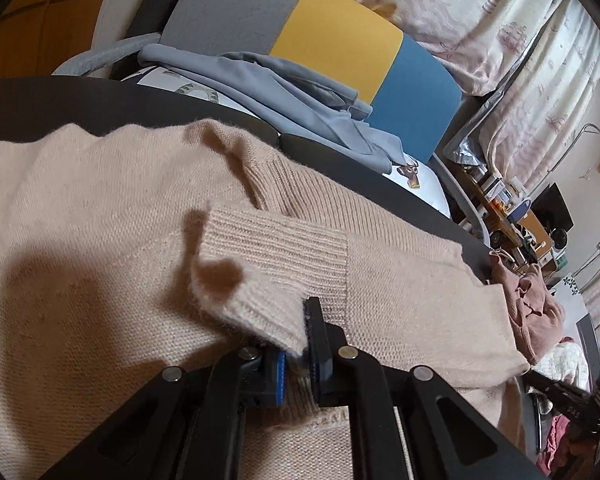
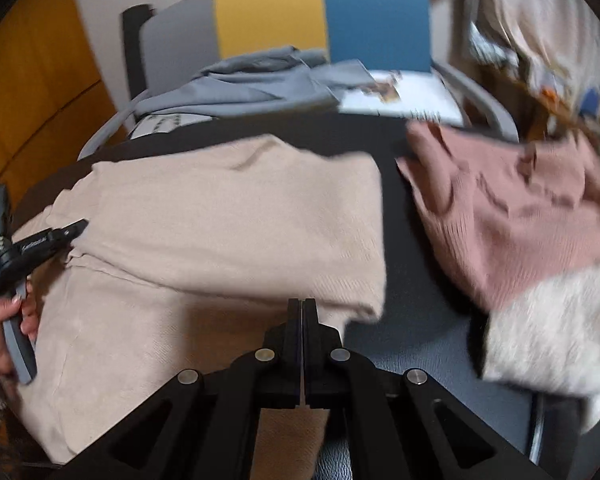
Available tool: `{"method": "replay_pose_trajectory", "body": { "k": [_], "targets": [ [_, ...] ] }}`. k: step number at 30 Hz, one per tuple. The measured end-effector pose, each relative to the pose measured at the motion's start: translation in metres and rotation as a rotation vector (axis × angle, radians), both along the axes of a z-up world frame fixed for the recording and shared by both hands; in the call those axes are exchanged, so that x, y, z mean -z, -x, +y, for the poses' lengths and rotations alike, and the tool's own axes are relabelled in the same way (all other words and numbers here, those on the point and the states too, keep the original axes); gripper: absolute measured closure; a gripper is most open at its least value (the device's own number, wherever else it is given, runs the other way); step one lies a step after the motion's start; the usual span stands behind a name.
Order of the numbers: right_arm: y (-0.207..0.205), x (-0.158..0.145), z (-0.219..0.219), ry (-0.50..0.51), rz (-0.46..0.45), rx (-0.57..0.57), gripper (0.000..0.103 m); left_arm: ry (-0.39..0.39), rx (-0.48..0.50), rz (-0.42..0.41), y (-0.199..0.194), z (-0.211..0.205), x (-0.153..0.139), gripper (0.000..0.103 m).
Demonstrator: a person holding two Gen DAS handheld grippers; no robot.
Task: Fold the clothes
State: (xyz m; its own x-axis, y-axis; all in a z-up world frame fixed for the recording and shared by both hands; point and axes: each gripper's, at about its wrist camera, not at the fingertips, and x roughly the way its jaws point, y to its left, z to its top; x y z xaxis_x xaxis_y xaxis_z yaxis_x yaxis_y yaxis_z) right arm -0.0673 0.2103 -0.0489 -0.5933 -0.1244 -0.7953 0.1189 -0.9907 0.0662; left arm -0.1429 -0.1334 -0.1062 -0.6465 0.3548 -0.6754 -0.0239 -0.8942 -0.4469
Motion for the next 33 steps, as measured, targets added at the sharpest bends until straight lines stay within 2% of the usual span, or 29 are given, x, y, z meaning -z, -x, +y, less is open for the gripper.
{"method": "replay_pose_trajectory", "body": {
  "k": [3,6,15,22,27,33],
  "targets": [
    [0.010,-0.011,-0.015,-0.052,0.065,-0.027,0.103,-0.001,0.000,0.000,-0.001,0.000,0.000,0.094],
    [0.036,-0.005,-0.023,-0.063,0.070,-0.038,0.103,-0.009,-0.001,0.000,-0.001,-0.001,0.000,0.094],
    [0.089,0.036,0.000,-0.158,0.006,0.036,0.103,-0.007,-0.003,-0.001,-0.001,-0.002,0.001,0.094],
    [0.088,0.042,0.007,-0.192,0.007,0.073,0.103,-0.016,-0.005,-0.002,-0.001,-0.004,0.002,0.094],
    [0.085,0.043,0.001,-0.240,0.008,0.061,0.103,0.079,0.015,-0.004,-0.003,0.003,-0.009,0.093],
    [0.085,0.044,0.000,-0.266,0.012,0.051,0.103,0.088,0.008,-0.009,-0.005,0.000,-0.009,0.093]
  ]
}}
